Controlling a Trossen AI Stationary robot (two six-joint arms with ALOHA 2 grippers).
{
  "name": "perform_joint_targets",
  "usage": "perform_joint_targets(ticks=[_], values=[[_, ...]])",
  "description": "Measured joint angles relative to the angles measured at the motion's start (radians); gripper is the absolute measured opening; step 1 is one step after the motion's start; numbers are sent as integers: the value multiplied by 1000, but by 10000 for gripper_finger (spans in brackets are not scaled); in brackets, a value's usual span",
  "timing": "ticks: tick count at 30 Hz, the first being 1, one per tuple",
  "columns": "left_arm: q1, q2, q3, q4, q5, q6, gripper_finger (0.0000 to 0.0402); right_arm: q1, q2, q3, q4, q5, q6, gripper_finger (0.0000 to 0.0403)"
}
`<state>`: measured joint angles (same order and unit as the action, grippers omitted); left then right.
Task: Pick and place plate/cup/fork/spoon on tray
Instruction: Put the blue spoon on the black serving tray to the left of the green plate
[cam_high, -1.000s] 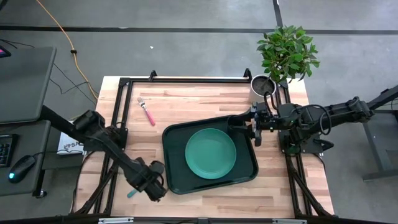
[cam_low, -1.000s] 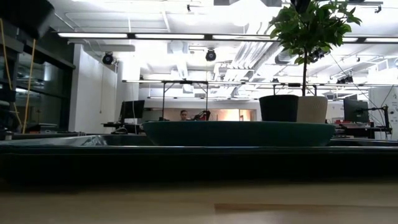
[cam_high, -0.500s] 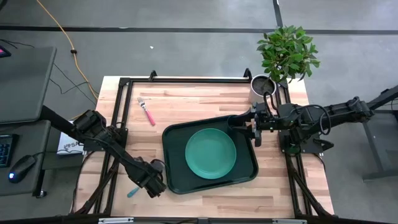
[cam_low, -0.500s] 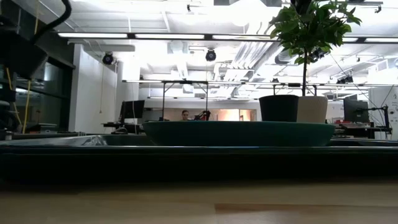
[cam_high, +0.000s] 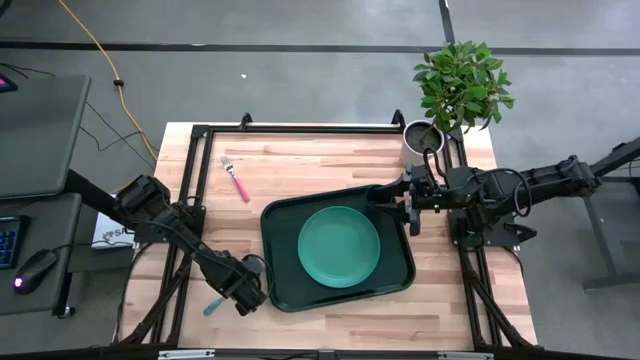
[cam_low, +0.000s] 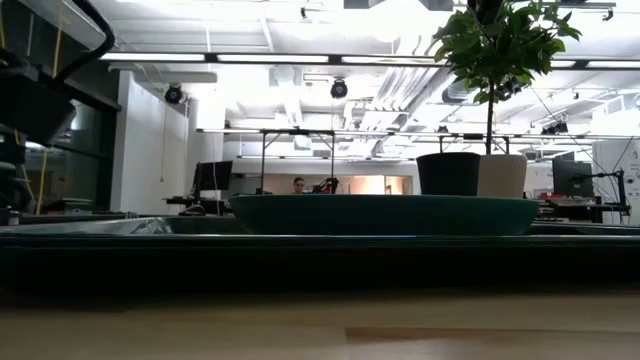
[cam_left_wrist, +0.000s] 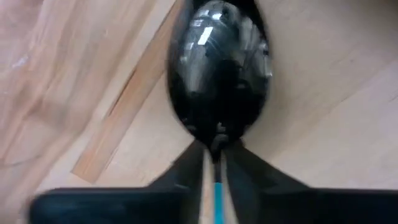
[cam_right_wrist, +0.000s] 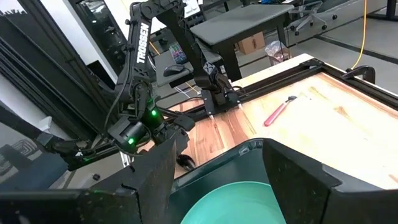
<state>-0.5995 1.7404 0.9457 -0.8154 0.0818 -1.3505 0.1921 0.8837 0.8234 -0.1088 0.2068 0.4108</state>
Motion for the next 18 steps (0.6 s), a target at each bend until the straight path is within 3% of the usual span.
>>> perform_joint_targets(ticks=[2, 7, 12, 18], values=[[0, -14, -2, 4, -4, 14, 12, 0, 0, 0, 0, 0, 0, 232], [0, -110, -2, -39, -4, 55, 10, 0, 0, 0, 1, 0, 0, 232], [0, -310, -2, -72, -7, 92, 5, 0, 0, 0, 11, 0, 19, 232], [41, -604, -1, 176, -46, 154, 2, 0, 6, 0, 105, -27, 62, 232]])
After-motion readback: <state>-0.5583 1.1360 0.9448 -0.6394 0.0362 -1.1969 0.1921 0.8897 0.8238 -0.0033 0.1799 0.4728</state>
